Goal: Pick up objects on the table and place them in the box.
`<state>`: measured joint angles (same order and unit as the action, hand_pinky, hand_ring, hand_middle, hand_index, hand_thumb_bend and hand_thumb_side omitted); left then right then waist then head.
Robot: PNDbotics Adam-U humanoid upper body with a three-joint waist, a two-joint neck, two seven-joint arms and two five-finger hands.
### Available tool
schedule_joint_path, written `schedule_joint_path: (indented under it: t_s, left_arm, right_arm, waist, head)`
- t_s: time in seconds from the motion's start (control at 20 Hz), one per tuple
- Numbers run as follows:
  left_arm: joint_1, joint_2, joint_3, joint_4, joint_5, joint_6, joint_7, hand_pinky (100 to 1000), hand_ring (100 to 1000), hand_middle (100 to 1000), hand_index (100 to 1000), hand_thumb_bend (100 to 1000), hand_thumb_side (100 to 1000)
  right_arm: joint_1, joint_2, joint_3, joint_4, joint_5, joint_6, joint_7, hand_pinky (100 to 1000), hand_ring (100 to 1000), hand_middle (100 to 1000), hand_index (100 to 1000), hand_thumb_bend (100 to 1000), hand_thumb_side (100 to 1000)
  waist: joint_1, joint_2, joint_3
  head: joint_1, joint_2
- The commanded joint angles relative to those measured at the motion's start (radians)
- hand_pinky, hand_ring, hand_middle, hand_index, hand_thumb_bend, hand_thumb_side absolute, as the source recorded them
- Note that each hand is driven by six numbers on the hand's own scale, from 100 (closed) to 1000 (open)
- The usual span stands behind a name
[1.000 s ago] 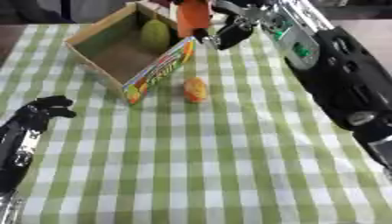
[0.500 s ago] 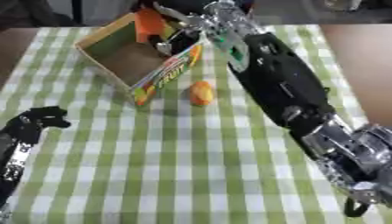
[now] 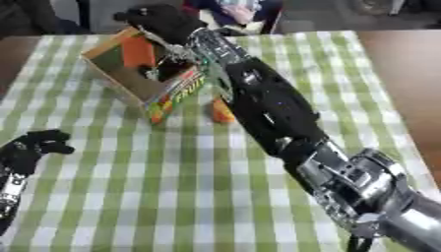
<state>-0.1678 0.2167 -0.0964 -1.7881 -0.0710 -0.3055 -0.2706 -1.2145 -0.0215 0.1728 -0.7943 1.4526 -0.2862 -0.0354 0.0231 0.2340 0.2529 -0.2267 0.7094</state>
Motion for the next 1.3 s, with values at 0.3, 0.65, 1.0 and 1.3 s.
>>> schedule_joint_path:
  t_s: [0.3, 0.65, 1.0, 1.3]
  left_arm:
    - [-0.009, 0.008, 0.012, -0.011, 0.0, 0.0, 0.003, 854, 684, 714, 829, 100, 898]
    - [-0.003, 0.014, 0.029, -0.012, -0.009, 0.002, 0.017, 855, 683, 713, 828, 100, 900]
    - [-0.002, 0.02, 0.041, -0.014, -0.018, 0.003, 0.03, 855, 683, 713, 828, 100, 899]
    - [-0.002, 0.021, 0.046, -0.015, -0.022, 0.004, 0.038, 855, 684, 713, 828, 100, 898]
  right_arm:
    - [-0.022, -0.026, -0.001, -0.057, -0.02, 0.024, -0.082, 822, 877, 995, 1000, 474, 417]
    - [0.006, -0.114, 0.085, -0.165, -0.155, -0.028, 0.004, 789, 830, 863, 969, 387, 493]
    - [0.091, -0.257, 0.197, -0.273, -0.276, -0.147, 0.124, 795, 827, 824, 946, 355, 546]
    - [0.134, -0.313, 0.217, -0.25, -0.385, -0.254, 0.233, 787, 810, 761, 912, 321, 586]
  waist:
    - [0.002, -0.017, -0.019]
    - [-0.011, -0.015, -0.062]
    - [-0.019, -0.013, -0.095]
    - [-0.02, -0.011, -0.098]
  head:
    - [0.008, -0.021]
    - [0.038, -0.029]
    - [0.056, -0.036]
    - [0.06, -0.043]
